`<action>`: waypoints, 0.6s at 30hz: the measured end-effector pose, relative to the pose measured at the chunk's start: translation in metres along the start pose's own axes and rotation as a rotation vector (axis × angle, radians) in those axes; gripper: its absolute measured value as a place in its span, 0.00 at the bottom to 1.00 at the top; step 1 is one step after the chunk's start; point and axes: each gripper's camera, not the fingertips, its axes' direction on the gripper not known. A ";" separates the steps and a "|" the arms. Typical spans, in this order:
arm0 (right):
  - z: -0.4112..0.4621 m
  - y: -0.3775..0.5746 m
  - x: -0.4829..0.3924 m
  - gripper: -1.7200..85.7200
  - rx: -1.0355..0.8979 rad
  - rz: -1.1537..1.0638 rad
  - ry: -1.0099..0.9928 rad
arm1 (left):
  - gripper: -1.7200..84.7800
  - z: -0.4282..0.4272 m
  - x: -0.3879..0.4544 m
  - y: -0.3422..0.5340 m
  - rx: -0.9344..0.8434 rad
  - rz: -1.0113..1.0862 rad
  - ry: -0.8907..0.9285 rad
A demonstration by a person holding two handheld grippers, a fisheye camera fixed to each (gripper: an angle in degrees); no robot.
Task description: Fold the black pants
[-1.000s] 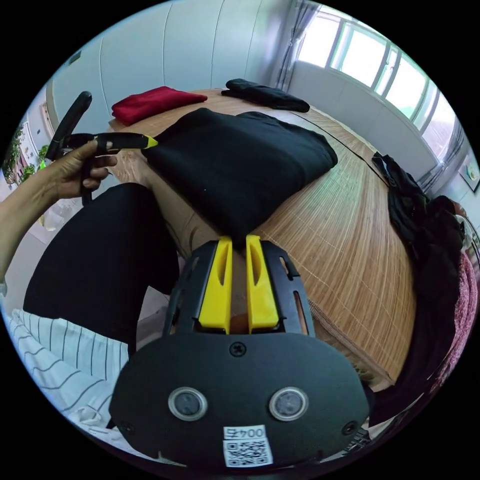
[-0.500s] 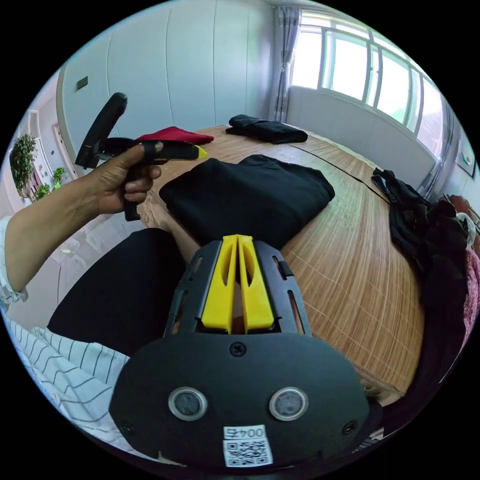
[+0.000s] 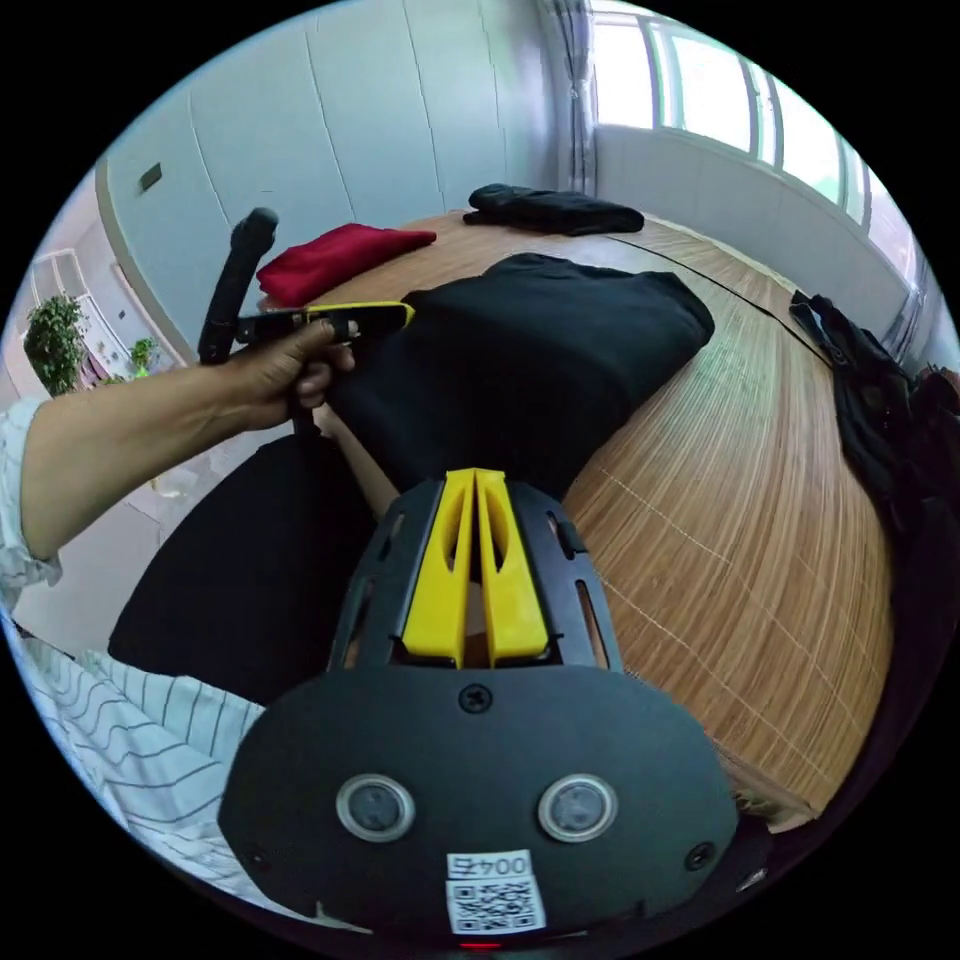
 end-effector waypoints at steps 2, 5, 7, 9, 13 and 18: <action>-0.027 -0.017 0.015 0.01 0.161 0.039 0.048 | 0.02 0.004 -0.002 -0.003 -0.007 -0.013 0.037; -0.006 -0.052 0.035 0.01 0.106 0.015 0.154 | 0.02 0.007 0.002 -0.008 -0.015 -0.007 0.034; 0.024 -0.057 0.047 0.01 0.007 -0.031 0.164 | 0.02 0.008 0.006 -0.012 -0.025 0.001 0.029; 0.038 -0.043 0.056 0.01 0.040 -0.073 0.163 | 0.02 0.010 0.007 -0.016 -0.034 0.001 0.046; 0.026 -0.063 0.078 0.01 -0.011 -0.039 0.050 | 0.02 0.013 0.003 -0.023 -0.041 -0.035 0.094; 0.022 -0.093 0.115 0.01 0.061 0.046 0.101 | 0.02 0.013 0.009 -0.034 -0.055 -0.035 0.091</action>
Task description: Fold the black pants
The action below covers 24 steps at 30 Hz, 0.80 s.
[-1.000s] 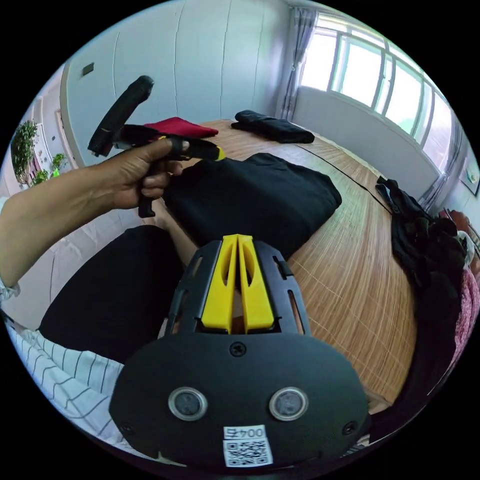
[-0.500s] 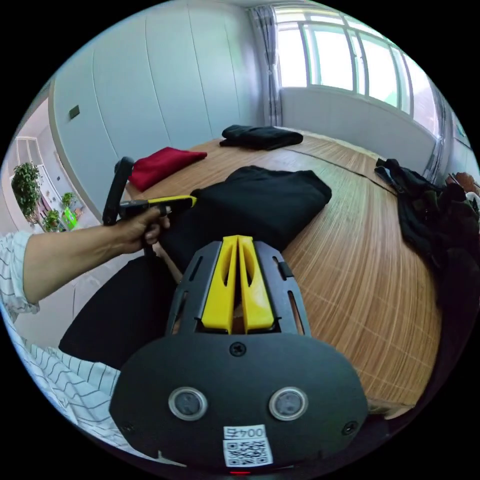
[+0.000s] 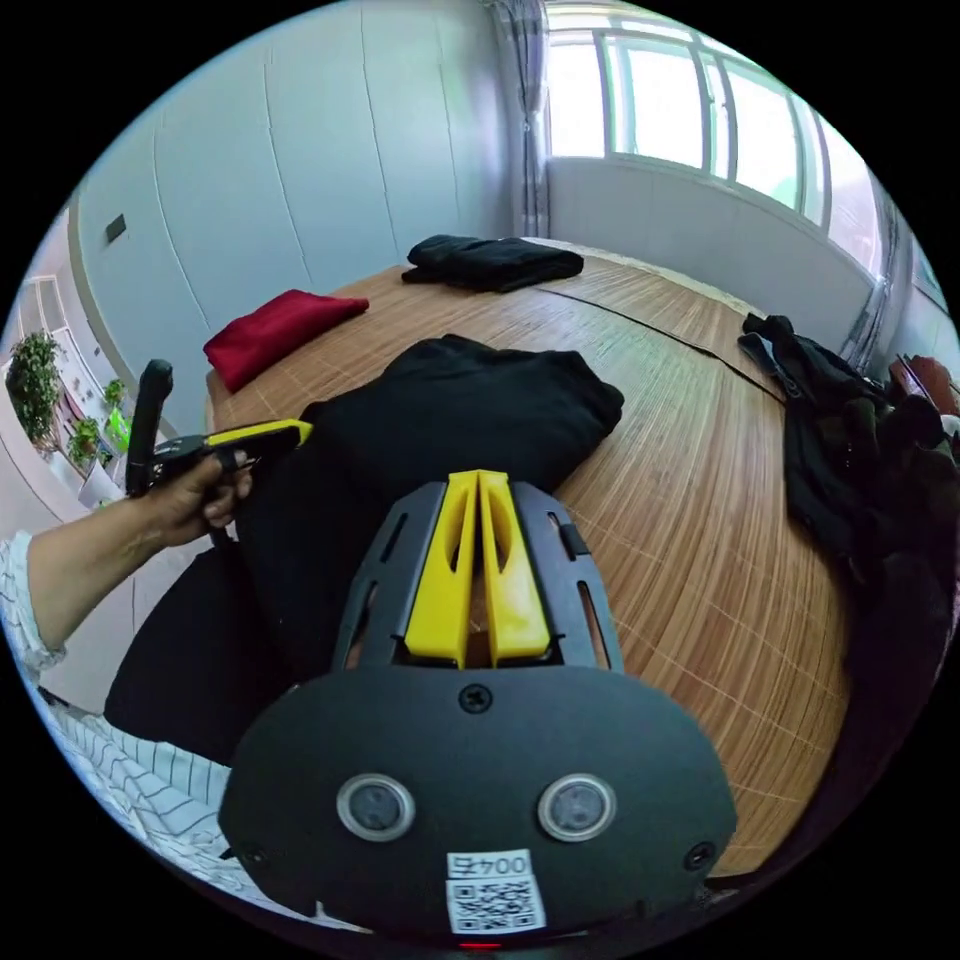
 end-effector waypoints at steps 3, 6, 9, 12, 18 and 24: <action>0.041 0.002 0.018 0.01 -0.104 -0.027 -0.037 | 0.02 -0.001 0.005 -0.008 -0.008 0.011 -0.007; 0.033 -0.015 0.037 0.01 -0.155 -0.020 -0.077 | 0.02 -0.007 0.001 -0.021 -0.038 -0.034 0.049; 0.020 -0.032 0.065 0.01 -0.062 0.033 -0.043 | 0.02 -0.029 0.002 -0.047 -0.053 -0.038 0.132; 0.036 -0.054 0.093 0.01 -0.077 0.097 -0.027 | 0.02 -0.051 0.020 -0.083 0.038 0.002 0.174; 0.086 -0.100 0.106 0.01 -0.142 0.022 0.064 | 0.02 0.021 0.068 -0.164 -0.094 0.061 0.177; 0.155 -0.136 0.141 0.01 -0.348 -0.060 0.078 | 0.02 0.079 0.044 -0.183 -0.249 -0.069 0.132</action>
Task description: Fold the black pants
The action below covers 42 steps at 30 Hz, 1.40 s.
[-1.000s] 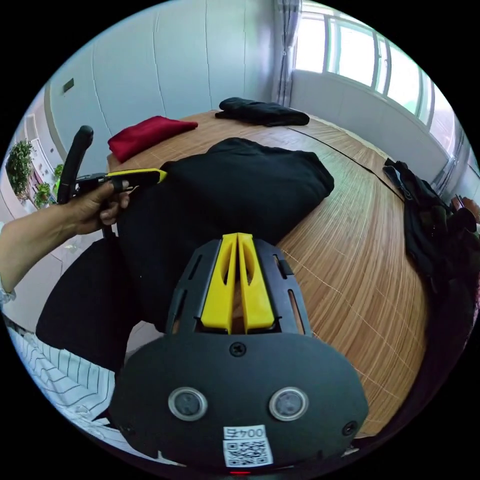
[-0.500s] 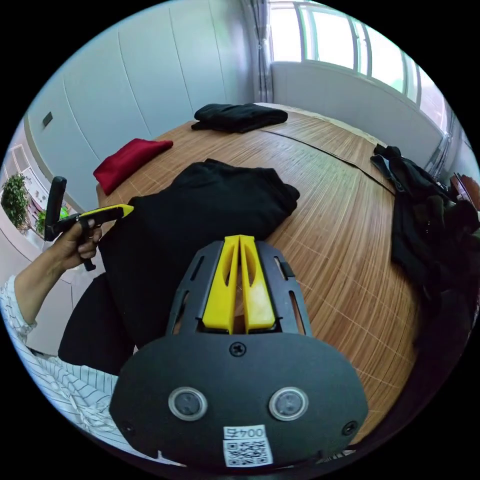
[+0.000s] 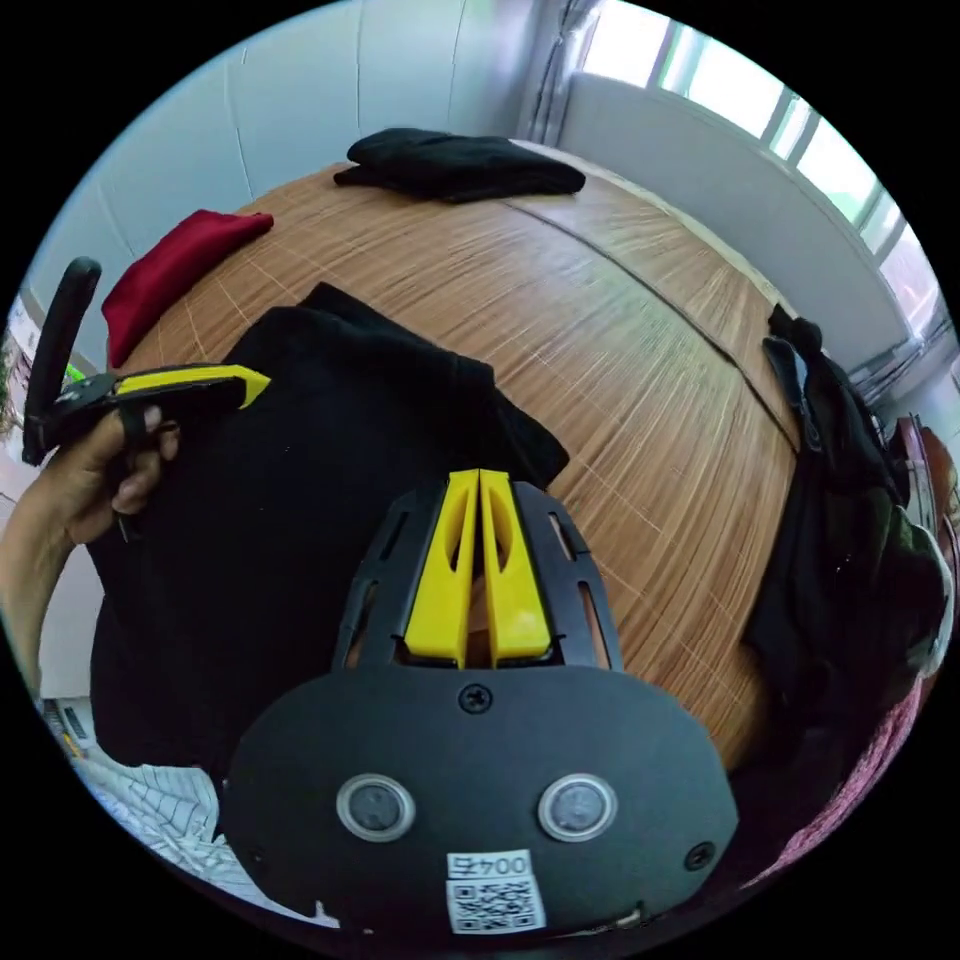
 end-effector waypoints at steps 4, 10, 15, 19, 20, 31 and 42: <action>0.024 -0.008 0.063 0.01 -0.066 0.210 -0.298 | 0.02 -0.005 -0.012 -0.005 -0.006 -0.028 0.052; 0.000 0.042 0.136 0.03 0.119 0.418 -0.704 | 0.02 -0.029 -0.018 -0.009 0.013 -0.023 0.076; -0.017 0.138 0.105 0.16 0.146 0.364 -0.844 | 0.02 -0.114 -0.049 0.019 0.191 -0.089 0.259; -0.001 0.224 0.058 0.17 0.120 0.369 -0.982 | 0.03 -0.189 -0.078 0.094 0.242 -0.128 0.320; 0.006 0.243 0.050 0.17 0.117 0.388 -0.983 | 0.03 -0.204 -0.085 0.120 0.256 -0.147 0.345; 0.042 0.295 0.044 0.17 0.100 0.588 -0.992 | 0.08 -0.206 -0.093 0.259 0.123 -0.386 0.556; 0.037 0.257 0.037 0.09 0.013 0.680 -1.120 | 0.19 -0.215 -0.099 0.264 0.060 -0.465 0.658</action>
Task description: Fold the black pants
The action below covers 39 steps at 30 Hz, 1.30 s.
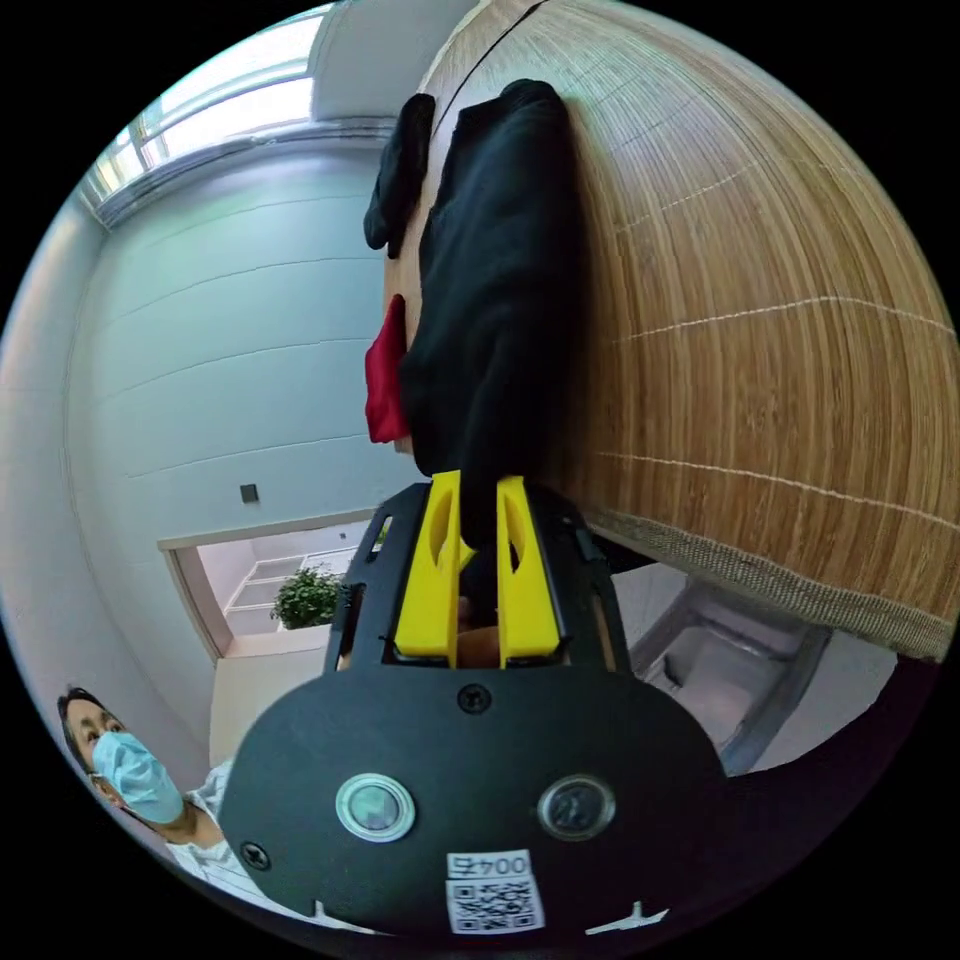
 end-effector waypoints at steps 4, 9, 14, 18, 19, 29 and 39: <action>-0.008 -0.006 -0.025 0.09 0.025 0.030 -0.074 | 0.25 -0.014 0.001 -0.003 0.041 -0.056 0.138; -0.009 -0.012 -0.040 0.09 0.040 0.039 -0.090 | 0.28 -0.028 0.002 -0.005 0.107 -0.109 0.247; -0.003 -0.013 -0.040 0.09 0.048 0.060 -0.109 | 0.30 -0.042 0.007 -0.006 0.176 -0.163 0.277; 0.003 -0.013 -0.042 0.09 0.044 0.066 -0.135 | 0.29 -0.042 0.021 -0.011 0.212 -0.180 0.251; 0.005 -0.012 -0.042 0.09 0.043 0.069 -0.143 | 0.29 -0.046 0.029 -0.015 0.239 -0.165 0.218; 0.015 -0.025 0.001 0.21 0.049 -0.045 -0.204 | 0.12 -0.106 0.086 -0.035 0.206 -0.190 0.079; 0.060 -0.111 0.021 0.23 0.117 0.086 -0.223 | 0.12 -0.173 0.134 -0.035 0.091 -0.188 0.055</action>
